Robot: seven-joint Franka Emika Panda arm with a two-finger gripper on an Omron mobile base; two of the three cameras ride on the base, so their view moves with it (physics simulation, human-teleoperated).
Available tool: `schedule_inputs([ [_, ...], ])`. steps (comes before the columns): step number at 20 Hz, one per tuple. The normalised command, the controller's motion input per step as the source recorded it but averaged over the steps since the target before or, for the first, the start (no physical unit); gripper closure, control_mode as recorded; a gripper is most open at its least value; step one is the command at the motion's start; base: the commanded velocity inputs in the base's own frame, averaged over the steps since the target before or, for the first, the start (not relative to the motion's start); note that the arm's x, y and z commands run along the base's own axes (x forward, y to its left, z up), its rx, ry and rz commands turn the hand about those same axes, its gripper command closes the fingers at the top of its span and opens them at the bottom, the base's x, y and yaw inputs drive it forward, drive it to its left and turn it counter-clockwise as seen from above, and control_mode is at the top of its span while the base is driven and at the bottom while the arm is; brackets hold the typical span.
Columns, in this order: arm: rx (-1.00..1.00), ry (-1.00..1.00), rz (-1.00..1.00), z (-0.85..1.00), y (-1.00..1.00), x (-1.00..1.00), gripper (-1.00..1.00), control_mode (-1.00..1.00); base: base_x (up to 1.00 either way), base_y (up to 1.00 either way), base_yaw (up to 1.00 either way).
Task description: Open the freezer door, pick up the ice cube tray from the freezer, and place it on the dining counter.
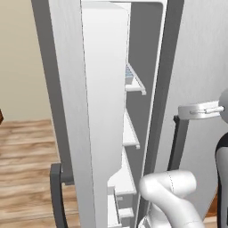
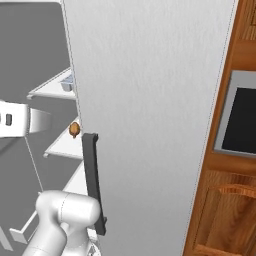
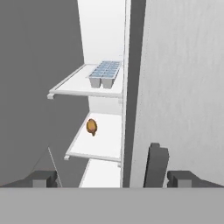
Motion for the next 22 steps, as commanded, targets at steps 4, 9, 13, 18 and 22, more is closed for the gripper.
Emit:
schedule_inputs([
  [4,0.00,0.00,0.00,0.00,0.00,0.00,-1.00,1.00,0.10,0.00,0.08],
  [9,0.00,0.00,0.00,0.00,0.00,0.00,-1.00,1.00,0.00,0.04,0.03],
  [13,0.00,0.00,0.00,0.00,0.00,0.00,-1.00,1.00,0.00,0.00,0.00],
  [18,0.00,0.00,0.00,0.00,0.01,0.00,-1.00,-1.00,0.00,0.00,0.00],
  [22,-0.03,0.00,0.10,0.00,0.05,0.00,-1.00,-1.00,0.00,0.00,0.00],
])
